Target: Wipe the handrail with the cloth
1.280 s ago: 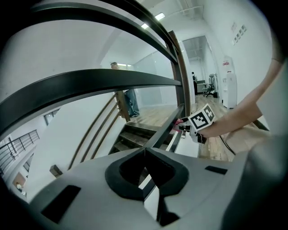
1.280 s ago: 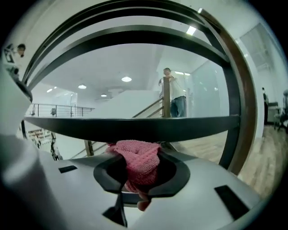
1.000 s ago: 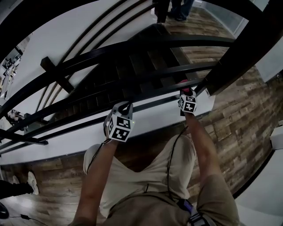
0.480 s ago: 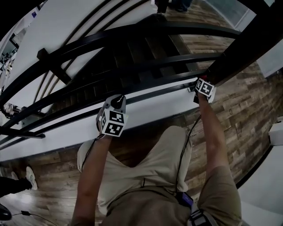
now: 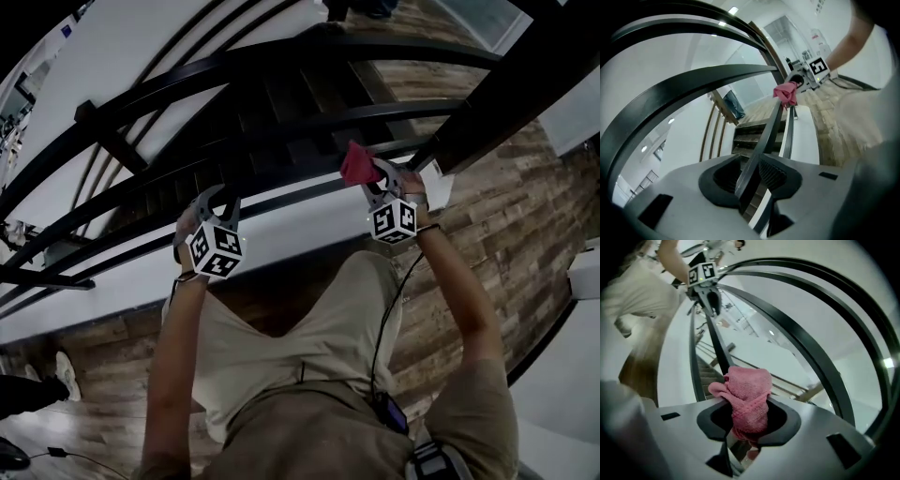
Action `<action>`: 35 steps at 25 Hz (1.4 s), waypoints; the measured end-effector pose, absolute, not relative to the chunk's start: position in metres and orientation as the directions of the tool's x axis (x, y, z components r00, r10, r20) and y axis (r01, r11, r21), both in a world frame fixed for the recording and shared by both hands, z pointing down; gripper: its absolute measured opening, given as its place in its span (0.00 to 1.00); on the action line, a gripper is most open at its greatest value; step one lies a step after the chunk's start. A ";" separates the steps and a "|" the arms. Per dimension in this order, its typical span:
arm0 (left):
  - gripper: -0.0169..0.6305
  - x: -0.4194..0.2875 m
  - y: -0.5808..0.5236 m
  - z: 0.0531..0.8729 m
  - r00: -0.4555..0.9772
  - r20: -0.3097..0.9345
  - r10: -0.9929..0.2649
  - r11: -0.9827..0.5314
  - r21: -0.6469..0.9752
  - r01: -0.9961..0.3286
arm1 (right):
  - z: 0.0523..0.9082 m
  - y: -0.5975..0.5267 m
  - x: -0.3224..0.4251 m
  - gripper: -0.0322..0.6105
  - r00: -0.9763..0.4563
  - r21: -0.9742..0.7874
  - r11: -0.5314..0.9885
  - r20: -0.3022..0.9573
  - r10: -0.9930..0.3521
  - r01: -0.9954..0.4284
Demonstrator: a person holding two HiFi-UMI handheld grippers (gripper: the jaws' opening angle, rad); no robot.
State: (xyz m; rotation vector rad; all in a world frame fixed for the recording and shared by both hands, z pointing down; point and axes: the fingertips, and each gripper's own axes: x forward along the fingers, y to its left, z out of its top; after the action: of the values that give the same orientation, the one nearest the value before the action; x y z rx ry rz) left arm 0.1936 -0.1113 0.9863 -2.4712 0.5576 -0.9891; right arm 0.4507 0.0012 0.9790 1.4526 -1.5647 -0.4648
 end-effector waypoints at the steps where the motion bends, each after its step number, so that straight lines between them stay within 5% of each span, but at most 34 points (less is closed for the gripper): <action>1: 0.23 0.191 -0.115 0.992 0.649 0.560 -0.515 -0.818 -0.548 -0.175 | 0.979 -0.010 0.427 0.23 0.080 0.796 0.293 0.391 -0.917 -0.529; 13: 0.30 0.184 -0.128 1.034 0.600 0.629 -0.495 -0.828 -0.550 -0.107 | 1.031 -0.085 0.306 0.30 0.062 0.578 0.797 0.814 -0.577 -0.173; 22: 0.30 0.186 -0.132 1.030 0.585 0.669 -0.459 -0.860 -0.499 -0.104 | 1.035 -0.089 0.306 0.30 0.109 0.505 0.851 0.863 -0.493 -0.147; 28: 0.30 0.186 -0.130 1.031 0.578 0.677 -0.454 -0.864 -0.493 -0.102 | 1.037 -0.091 0.303 0.31 0.021 0.429 0.862 0.898 -0.440 -0.271; 35: 0.30 0.186 -0.134 1.030 0.604 0.666 -0.437 -0.865 -0.495 -0.080 | 1.035 -0.099 0.301 0.33 -0.056 0.475 0.826 0.857 -0.513 -0.303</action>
State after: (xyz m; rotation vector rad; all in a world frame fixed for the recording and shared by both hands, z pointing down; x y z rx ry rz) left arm 0.1858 -0.1340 1.0305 -2.4152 0.4129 -1.1637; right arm 0.3009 -0.0986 1.0351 0.6484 -1.6560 -0.1917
